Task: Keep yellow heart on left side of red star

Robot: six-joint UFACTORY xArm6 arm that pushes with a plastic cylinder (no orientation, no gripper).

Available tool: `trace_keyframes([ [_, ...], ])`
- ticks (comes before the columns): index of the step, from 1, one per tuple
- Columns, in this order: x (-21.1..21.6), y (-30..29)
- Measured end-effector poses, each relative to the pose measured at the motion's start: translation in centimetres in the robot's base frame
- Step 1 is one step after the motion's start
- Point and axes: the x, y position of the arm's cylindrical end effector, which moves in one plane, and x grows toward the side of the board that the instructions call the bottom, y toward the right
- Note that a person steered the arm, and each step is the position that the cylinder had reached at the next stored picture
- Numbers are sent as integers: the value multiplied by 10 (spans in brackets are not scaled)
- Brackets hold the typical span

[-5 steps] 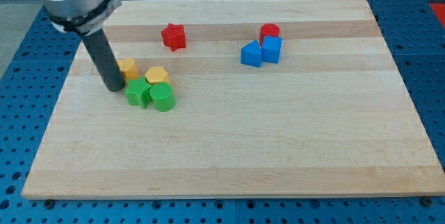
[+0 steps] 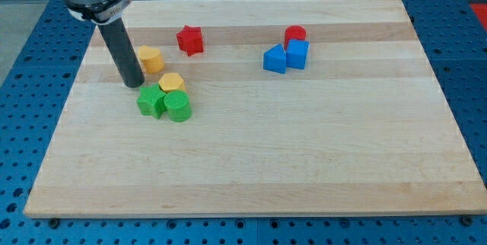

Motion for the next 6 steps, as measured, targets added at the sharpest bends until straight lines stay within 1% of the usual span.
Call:
trace_keyframes([
  [2, -19, 0],
  [5, -19, 28],
  [6, -26, 28],
])
